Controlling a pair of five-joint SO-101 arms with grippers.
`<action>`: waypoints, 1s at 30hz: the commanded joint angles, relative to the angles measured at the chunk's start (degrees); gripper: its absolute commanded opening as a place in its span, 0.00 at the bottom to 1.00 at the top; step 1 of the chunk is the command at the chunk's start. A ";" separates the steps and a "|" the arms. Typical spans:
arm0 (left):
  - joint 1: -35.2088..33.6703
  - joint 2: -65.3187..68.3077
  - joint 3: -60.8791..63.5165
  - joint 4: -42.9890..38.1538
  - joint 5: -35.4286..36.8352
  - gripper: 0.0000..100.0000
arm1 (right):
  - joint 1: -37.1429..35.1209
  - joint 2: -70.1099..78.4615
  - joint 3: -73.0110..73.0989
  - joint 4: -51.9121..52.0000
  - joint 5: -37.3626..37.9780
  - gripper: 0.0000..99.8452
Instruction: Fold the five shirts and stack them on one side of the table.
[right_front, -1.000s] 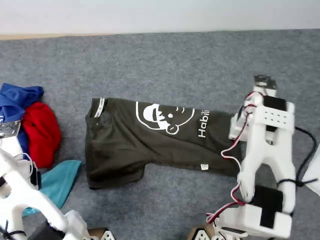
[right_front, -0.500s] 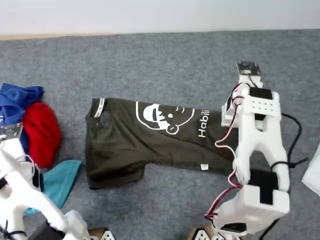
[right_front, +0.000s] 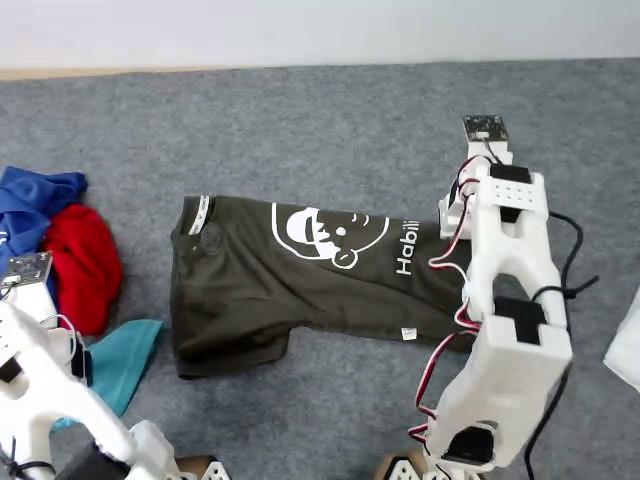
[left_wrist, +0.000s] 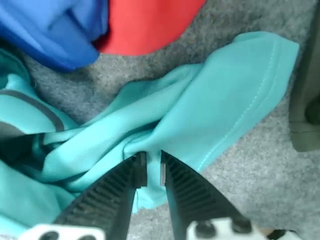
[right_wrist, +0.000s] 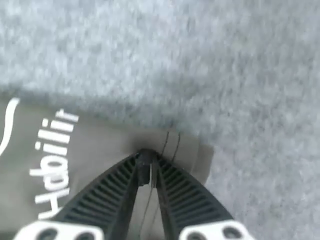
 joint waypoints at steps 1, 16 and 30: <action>0.26 -1.67 -0.48 -0.97 -0.09 0.05 | -0.48 3.56 -7.12 -1.63 0.70 0.01; 0.26 -1.67 -0.48 -2.20 -0.26 0.05 | -1.80 8.66 -32.00 19.30 0.53 0.01; 0.26 -1.67 -1.36 -1.85 -0.18 0.05 | -0.13 5.58 -33.05 31.87 0.62 0.01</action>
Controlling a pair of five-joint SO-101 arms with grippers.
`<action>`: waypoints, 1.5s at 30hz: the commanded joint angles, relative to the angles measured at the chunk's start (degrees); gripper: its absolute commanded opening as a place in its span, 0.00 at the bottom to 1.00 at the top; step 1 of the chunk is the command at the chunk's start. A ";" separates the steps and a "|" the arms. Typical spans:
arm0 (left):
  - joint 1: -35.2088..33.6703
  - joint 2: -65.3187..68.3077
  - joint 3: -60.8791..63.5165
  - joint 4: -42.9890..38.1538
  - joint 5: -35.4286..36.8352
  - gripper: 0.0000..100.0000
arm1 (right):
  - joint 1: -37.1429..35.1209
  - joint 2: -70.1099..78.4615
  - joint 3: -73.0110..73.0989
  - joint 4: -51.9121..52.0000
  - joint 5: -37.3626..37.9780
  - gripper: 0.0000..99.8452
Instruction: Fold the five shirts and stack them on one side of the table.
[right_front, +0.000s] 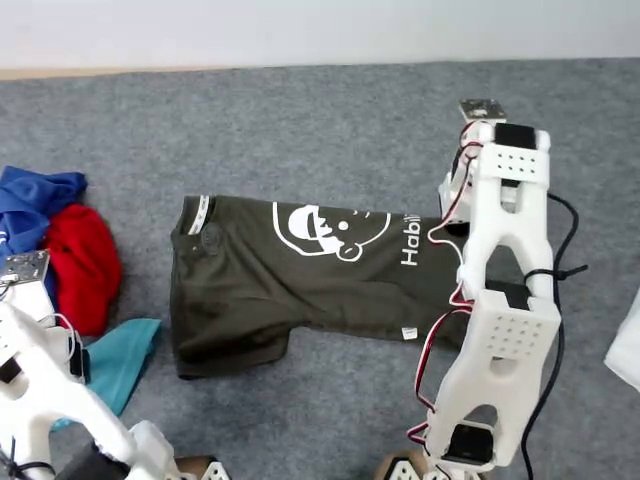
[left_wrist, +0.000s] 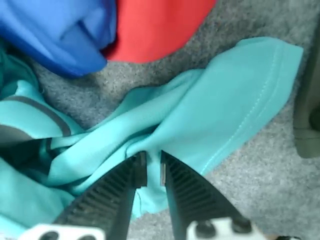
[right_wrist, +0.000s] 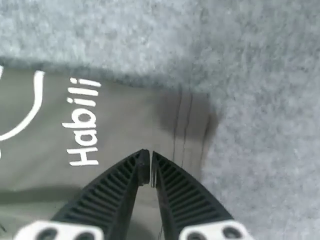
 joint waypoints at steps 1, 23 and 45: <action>0.26 -1.67 -1.36 -0.44 -0.18 0.05 | 0.13 -6.73 -3.60 4.18 0.44 0.01; -13.54 -1.76 -14.02 4.48 0.00 0.05 | -18.07 -38.81 32.79 10.15 26.37 0.01; -13.89 -1.32 -13.76 4.31 0.09 0.06 | -53.93 -46.29 54.77 -15.60 26.29 0.17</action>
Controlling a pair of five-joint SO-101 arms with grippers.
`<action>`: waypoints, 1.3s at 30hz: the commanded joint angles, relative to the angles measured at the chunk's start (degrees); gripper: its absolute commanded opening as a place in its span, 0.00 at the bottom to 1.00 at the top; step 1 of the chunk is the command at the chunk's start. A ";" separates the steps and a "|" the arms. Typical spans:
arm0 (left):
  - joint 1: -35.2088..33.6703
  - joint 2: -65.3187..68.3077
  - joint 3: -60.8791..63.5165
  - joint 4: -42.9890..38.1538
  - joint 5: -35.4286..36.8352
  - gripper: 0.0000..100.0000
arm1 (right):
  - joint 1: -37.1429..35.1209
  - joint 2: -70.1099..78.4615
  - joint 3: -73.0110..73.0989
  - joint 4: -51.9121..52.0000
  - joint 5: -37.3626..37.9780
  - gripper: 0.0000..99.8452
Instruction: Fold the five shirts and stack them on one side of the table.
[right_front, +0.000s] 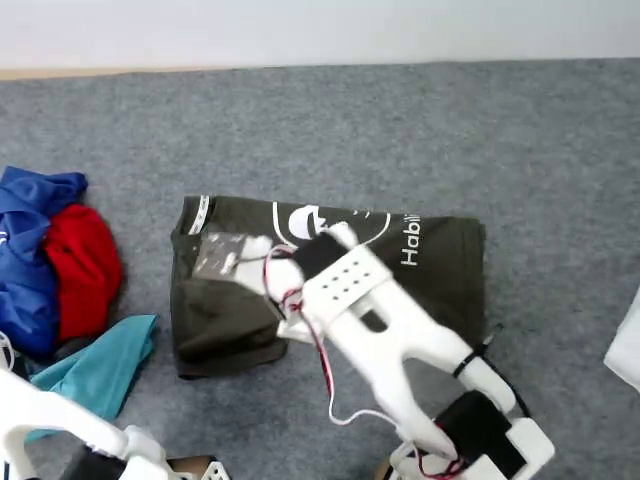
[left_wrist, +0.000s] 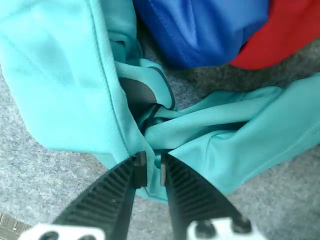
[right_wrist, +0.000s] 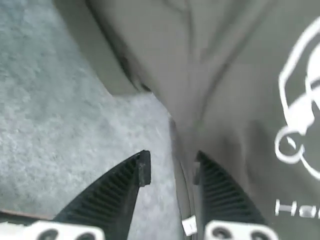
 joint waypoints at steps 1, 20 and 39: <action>0.09 -1.32 -1.63 0.44 0.35 0.06 | -4.00 -1.98 2.02 -4.18 0.26 0.16; 14.68 -12.84 -16.66 14.95 4.84 0.06 | -6.02 12.70 -5.10 -12.70 0.26 0.13; -0.26 -27.25 3.03 4.75 4.75 0.06 | -6.81 15.78 -5.27 -11.82 0.26 0.13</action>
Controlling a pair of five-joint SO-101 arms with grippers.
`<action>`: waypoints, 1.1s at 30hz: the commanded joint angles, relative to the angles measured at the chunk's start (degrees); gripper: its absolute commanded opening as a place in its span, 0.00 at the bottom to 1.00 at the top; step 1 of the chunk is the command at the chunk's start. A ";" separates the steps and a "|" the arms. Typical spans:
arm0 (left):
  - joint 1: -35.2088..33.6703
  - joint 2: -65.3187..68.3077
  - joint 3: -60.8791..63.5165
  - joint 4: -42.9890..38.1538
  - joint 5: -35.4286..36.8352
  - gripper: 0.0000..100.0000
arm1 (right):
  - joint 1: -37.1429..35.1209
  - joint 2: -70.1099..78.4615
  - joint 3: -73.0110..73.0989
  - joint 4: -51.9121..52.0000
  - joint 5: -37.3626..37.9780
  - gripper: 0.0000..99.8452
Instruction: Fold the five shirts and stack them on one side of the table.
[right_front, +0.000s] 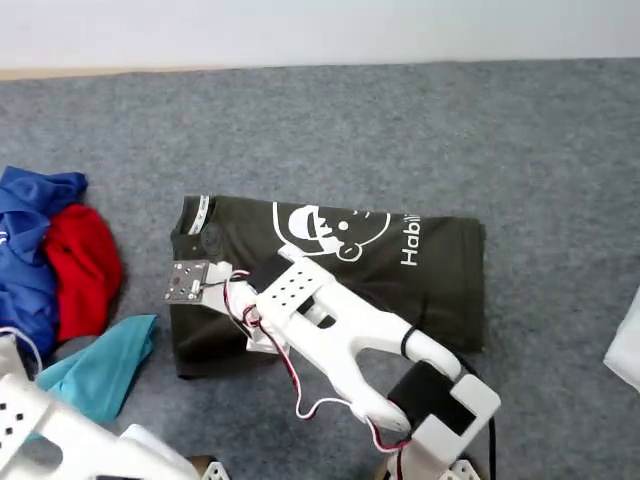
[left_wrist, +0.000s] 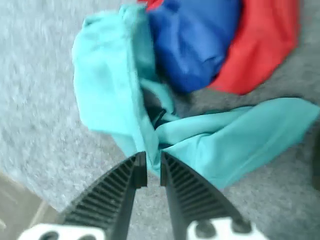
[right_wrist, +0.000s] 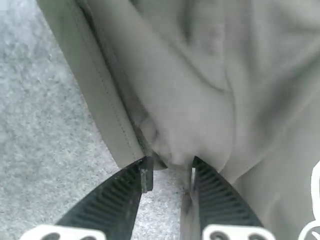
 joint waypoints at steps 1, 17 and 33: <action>-2.37 -0.88 3.03 -3.96 0.44 0.06 | -1.19 -0.66 -2.99 1.19 0.26 0.13; -2.02 -0.88 3.65 -3.96 0.44 0.06 | -2.15 -6.90 -5.98 8.84 0.53 0.21; -1.93 -0.88 3.65 -3.96 0.44 0.06 | -4.53 0.31 -5.98 4.62 0.62 0.20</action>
